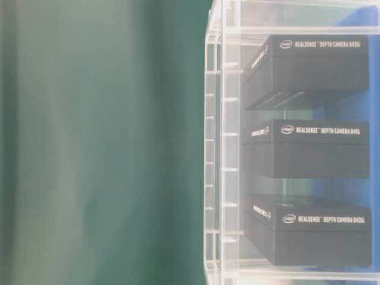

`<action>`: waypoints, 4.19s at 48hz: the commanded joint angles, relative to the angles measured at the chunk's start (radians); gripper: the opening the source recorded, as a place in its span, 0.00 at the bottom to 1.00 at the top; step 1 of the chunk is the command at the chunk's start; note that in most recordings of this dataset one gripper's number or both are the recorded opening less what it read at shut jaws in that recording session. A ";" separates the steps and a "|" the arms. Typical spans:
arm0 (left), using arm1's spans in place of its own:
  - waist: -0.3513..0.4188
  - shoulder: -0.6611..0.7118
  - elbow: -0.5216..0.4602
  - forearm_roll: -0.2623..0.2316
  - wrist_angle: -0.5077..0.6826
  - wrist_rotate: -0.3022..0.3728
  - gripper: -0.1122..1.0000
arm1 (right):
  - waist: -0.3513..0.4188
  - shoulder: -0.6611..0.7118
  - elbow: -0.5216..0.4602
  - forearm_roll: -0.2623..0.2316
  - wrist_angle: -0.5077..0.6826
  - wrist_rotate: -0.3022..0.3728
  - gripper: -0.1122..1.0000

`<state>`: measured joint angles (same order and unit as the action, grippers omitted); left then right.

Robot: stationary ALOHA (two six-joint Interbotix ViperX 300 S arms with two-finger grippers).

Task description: Take the box out of the case with the left arm.

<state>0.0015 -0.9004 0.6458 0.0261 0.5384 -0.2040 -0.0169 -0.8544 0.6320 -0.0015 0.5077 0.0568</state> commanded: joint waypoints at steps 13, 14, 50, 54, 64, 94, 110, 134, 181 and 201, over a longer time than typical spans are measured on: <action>0.003 0.120 -0.195 -0.002 0.672 -0.078 0.11 | -0.003 0.114 -0.152 -0.032 0.632 0.081 0.10; 0.002 0.129 -0.202 -0.002 0.706 -0.078 0.11 | -0.002 0.123 -0.160 -0.035 0.670 0.084 0.10; -0.032 0.213 -0.259 -0.002 1.006 -0.160 0.11 | -0.002 0.198 -0.198 -0.067 1.066 0.110 0.10; -0.029 0.229 -0.265 -0.003 1.023 -0.276 0.11 | -0.002 0.198 -0.198 -0.074 1.066 0.110 0.10; -0.012 0.255 -0.279 0.003 1.068 -0.758 0.11 | -0.003 0.198 -0.198 -0.101 1.066 0.110 0.10; 0.054 0.229 -0.261 0.014 1.025 -1.158 0.11 | -0.002 0.221 -0.201 -0.104 1.069 0.112 0.10; 0.272 0.235 -0.256 0.012 1.026 -1.002 0.11 | -0.002 0.221 -0.201 -0.107 1.066 0.112 0.10; 0.365 0.238 -0.238 -0.011 1.026 -0.897 0.12 | -0.002 0.221 -0.201 -0.147 1.071 0.112 0.10; 0.370 0.255 -0.216 -0.008 1.028 -0.899 0.97 | -0.002 0.221 -0.201 -0.164 1.068 0.110 0.10; 0.368 0.268 -0.222 -0.006 1.020 -0.904 0.97 | -0.002 0.221 -0.201 -0.164 1.069 0.112 0.10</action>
<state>0.3666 -0.6351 0.4418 0.0169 1.5616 -1.1060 -0.0184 -0.6335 0.4587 -0.1626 1.5769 0.1657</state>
